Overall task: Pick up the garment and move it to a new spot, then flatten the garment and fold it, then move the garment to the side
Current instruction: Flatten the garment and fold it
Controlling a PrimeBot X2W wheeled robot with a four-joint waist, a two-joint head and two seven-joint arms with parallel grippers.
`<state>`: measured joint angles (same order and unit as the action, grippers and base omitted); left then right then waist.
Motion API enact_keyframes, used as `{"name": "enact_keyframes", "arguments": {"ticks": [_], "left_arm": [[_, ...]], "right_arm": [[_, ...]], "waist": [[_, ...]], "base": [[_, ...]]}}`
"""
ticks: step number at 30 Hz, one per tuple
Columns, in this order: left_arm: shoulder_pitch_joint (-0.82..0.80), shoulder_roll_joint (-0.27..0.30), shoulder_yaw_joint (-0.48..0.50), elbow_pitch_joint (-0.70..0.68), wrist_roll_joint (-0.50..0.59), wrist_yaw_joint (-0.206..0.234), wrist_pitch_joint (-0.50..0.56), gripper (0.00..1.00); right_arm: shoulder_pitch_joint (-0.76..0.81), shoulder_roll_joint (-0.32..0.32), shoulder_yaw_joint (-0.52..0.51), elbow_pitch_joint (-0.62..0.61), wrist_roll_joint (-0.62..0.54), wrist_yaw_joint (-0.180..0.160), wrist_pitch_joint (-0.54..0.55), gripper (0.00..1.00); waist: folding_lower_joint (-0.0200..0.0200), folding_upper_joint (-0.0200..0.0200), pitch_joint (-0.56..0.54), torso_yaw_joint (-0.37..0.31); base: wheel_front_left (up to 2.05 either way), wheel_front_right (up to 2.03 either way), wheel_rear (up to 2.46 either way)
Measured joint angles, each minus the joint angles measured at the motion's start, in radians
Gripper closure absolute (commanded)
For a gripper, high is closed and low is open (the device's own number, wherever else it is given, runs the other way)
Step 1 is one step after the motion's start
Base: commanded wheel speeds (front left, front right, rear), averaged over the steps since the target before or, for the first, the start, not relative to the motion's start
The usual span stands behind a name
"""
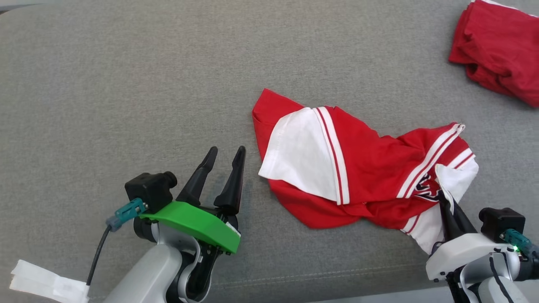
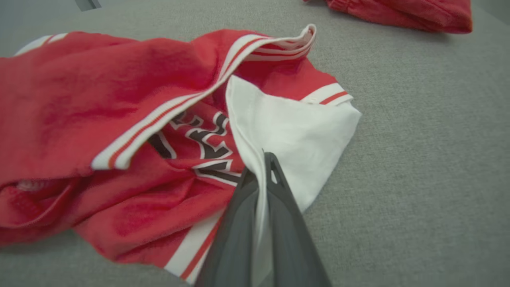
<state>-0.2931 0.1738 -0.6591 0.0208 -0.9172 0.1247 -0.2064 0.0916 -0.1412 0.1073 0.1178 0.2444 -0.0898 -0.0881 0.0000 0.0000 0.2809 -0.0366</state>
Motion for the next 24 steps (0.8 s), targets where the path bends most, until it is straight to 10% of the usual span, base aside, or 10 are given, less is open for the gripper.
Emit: {"name": "enact_keyframes", "arguments": {"ticks": [2,4,6,8,9,24], "left_arm": [[0.0,0.0,0.0,-0.002,0.007,0.0,0.007,0.0],[0.0,0.0,0.0,-0.006,0.009,0.0,0.012,0.0],[0.0,-0.002,-0.003,-0.01,0.016,0.0,0.019,0.0],[0.0,-0.007,-0.012,-0.013,0.016,0.0,0.023,0.0],[0.0,-0.01,-0.015,-0.017,0.016,0.0,0.03,0.0],[0.0,-0.028,-0.006,-0.019,0.023,0.0,0.044,0.0]], "right_arm": [[0.0,0.008,0.008,0.002,0.002,0.0,-0.007,0.72],[0.0,0.013,0.008,0.002,0.004,0.001,-0.014,0.72],[0.0,0.013,0.001,0.001,0.006,0.0,-0.022,0.51],[0.002,0.009,-0.011,0.001,0.012,0.0,-0.027,0.06],[0.004,0.006,-0.015,0.001,0.012,-0.001,-0.028,0.0],[0.046,-0.002,-0.043,-0.001,0.014,-0.009,-0.016,0.0]], "waist": [[0.0,0.0,0.003,-0.02],[0.0,0.0,0.006,-0.039],[0.0,0.0,0.01,-0.054],[0.0,0.0,0.016,-0.063],[0.0,0.0,0.019,-0.065],[0.0,0.0,0.03,-0.052]], "base": [[0.0,0.0,0.0],[0.0,0.0,0.0],[0.0,0.0,0.0],[0.0,0.0,0.0],[0.0,0.0,0.0],[0.0,0.0,0.0]]}}
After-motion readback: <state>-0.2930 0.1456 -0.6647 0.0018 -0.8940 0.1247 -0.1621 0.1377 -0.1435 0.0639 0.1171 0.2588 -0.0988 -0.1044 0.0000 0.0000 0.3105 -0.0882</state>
